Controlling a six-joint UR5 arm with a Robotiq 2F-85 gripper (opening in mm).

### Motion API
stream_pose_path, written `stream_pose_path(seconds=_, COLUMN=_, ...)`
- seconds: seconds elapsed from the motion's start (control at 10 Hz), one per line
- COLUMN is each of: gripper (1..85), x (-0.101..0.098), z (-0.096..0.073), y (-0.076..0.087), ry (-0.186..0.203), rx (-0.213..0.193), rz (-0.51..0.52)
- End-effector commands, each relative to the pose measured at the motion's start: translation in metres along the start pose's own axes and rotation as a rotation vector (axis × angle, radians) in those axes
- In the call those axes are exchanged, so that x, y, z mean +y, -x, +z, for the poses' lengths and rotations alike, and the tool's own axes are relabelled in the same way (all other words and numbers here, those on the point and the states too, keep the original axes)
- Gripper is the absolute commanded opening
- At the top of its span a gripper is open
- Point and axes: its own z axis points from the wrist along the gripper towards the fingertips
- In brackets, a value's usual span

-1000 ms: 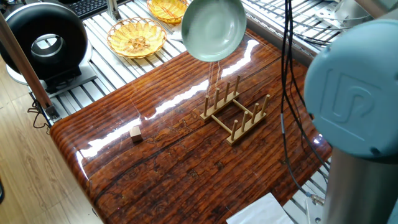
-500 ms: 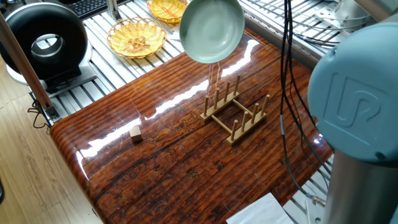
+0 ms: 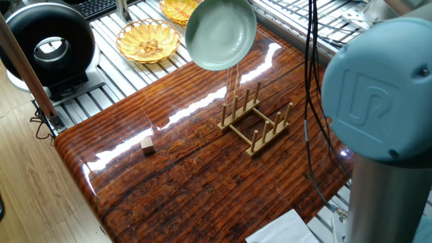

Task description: Put the dish on the dish rack

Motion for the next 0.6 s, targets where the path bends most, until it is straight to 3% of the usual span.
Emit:
stream_pose_path(seconds=0.0, gripper=1.0, x=0.012, z=-0.001, y=0.013, ry=0.061, rx=-0.046, rz=0.009)
stream_pose_path(seconds=0.3, gripper=1.0, x=0.031, z=-0.003, y=0.019, ry=0.137, rx=-0.068, rz=0.038)
stream_pose_path(seconds=0.5, gripper=1.0, x=0.036, z=-0.004, y=0.023, ry=0.159, rx=-0.079, rz=0.065)
